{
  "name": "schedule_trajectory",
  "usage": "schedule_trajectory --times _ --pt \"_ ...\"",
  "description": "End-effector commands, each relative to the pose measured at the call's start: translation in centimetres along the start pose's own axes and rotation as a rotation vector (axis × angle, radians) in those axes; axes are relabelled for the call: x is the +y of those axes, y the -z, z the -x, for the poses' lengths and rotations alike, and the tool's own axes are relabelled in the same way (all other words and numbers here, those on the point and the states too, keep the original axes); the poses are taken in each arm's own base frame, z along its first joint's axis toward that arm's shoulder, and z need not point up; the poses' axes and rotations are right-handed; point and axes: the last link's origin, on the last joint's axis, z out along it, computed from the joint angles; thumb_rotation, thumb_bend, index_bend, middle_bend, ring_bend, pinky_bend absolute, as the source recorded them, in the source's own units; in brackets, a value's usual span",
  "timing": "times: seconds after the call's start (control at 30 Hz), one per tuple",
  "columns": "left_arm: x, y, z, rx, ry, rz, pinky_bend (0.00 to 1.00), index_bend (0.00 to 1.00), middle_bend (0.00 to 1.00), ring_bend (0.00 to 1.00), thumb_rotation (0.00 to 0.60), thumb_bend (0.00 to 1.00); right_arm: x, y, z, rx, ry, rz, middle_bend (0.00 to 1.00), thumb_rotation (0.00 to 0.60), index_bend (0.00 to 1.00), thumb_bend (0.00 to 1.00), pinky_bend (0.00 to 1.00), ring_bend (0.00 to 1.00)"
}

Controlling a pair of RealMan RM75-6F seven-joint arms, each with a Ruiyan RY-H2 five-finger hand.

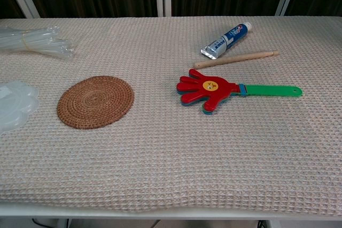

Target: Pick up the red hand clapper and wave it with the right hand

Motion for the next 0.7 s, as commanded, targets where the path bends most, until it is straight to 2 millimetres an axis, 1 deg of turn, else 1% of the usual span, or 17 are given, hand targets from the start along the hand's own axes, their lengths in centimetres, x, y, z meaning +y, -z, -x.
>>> schedule_trajectory --times 0.03,0.23,0.43,0.57,0.63,0.7 --pt "0.1 -0.1 -0.1 0.0 0.001 0.01 0.06 0.11 0.05 0.0 0.6 0.12 0.0 0.0 0.0 -0.002 -0.002 0.003 0.0 0.6 0.0 0.27 0.0 0.0" --pt "0.6 -0.2 0.0 -0.007 0.006 0.03 0.06 0.11 0.05 0.0 0.6 0.13 -0.2 0.2 -0.1 -0.014 -0.009 -0.005 0.0 0.6 0.0 0.25 0.0 0.0" --pt "0.8 -0.2 0.0 -0.011 0.007 0.037 0.06 0.11 0.05 0.0 0.6 0.14 -0.9 0.0 -0.1 -0.081 -0.033 -0.027 0.0 0.6 0.0 0.24 0.0 0.0" --pt "0.5 -0.2 0.0 -0.011 0.006 0.029 0.06 0.11 0.05 0.0 0.6 0.14 -1.6 -1.0 -0.1 -0.128 -0.008 -0.049 0.0 0.6 0.0 0.21 0.0 0.0" --pt "0.4 -0.2 0.0 -0.014 0.005 0.028 0.06 0.11 0.05 0.0 0.6 0.14 -2.4 -1.8 -0.1 -0.148 -0.002 -0.074 0.0 0.6 0.0 0.21 0.0 0.0" --pt "0.4 -0.3 0.0 -0.018 0.005 0.026 0.06 0.11 0.05 0.0 0.6 0.14 -3.7 -3.1 -0.2 -0.181 0.01 -0.113 0.0 0.6 0.0 0.2 0.0 0.0"
